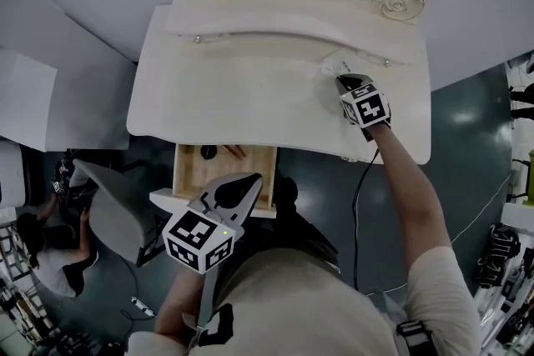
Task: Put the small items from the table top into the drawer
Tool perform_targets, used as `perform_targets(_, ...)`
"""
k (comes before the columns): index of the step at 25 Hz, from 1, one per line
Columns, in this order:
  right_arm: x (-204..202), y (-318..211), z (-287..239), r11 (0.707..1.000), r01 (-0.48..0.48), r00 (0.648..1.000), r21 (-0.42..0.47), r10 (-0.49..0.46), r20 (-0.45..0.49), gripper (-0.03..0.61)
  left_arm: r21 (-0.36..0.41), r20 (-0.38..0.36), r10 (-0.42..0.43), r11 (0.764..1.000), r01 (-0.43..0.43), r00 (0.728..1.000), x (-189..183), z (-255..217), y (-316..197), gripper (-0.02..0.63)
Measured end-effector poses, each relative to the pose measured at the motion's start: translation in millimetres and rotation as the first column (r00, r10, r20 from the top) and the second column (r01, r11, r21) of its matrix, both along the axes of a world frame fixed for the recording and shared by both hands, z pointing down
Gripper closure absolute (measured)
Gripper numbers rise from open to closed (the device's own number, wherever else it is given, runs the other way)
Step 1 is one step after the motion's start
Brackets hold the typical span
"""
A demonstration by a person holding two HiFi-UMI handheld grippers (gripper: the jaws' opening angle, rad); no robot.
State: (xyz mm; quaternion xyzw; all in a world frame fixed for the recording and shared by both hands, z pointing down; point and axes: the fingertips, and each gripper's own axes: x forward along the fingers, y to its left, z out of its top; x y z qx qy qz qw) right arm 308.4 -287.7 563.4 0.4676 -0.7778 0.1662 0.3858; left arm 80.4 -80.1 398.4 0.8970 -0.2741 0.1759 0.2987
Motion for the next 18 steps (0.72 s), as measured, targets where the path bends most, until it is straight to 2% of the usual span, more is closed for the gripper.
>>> perform_targets(9, -8, 13, -16, 1.0, 0.021, 1.0, 0.02, -0.021, -0.009, 0.545, 0.02, -0.013, 0.0, 1.0, 0.0, 1.0, -11, -7, 10, 0.557)
perform_targets(18, -23, 19, -32, 0.998, 0.047, 0.999, 0.046, -0.046, -0.02, 0.545, 0.053, -0.022, -0.058, 0.997, 0.059, 0.998, -39, -17, 8, 0.557)
